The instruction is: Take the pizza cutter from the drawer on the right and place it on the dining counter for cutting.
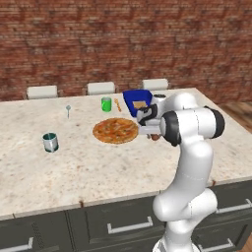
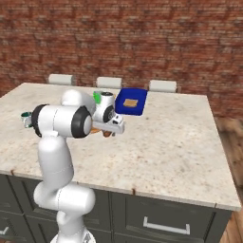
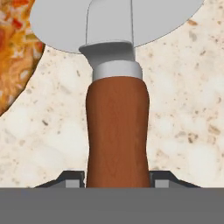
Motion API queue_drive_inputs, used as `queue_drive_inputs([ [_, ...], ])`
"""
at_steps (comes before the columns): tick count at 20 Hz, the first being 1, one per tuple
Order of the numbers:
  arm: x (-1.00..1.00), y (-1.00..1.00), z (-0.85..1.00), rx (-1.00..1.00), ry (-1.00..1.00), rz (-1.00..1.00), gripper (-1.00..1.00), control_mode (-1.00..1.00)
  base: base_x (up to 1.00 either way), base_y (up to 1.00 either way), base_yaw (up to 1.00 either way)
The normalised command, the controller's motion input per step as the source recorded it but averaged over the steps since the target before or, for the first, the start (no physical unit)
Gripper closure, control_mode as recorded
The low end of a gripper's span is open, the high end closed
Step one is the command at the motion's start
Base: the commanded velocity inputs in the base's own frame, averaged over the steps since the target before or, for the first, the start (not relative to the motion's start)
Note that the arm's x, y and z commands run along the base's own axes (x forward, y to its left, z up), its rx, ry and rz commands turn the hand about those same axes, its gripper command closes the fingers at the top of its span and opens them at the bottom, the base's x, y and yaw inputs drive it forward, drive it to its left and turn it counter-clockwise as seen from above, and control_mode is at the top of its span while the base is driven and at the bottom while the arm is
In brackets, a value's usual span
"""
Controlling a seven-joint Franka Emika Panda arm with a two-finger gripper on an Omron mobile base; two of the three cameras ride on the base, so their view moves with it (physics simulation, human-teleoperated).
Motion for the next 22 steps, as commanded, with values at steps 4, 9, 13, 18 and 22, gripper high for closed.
queue_drive_inputs([
  [4,0.27,0.00,-0.38,0.00,0.00,0.00,1.00,-1.00,0.00,0.00,0.00],
  [9,0.10,0.01,-0.35,0.00,0.00,0.00,1.00,-1.00,0.00,0.00,0.00],
  [13,0.00,0.10,-0.29,0.00,0.00,0.00,1.00,-1.00,0.00,0.00,0.00],
  [18,0.00,0.03,-0.04,0.00,0.01,0.00,-1.00,-1.00,0.00,0.00,0.00],
  [22,0.00,0.00,0.00,0.00,0.00,0.00,-1.00,-1.00,0.00,0.00,0.00],
])
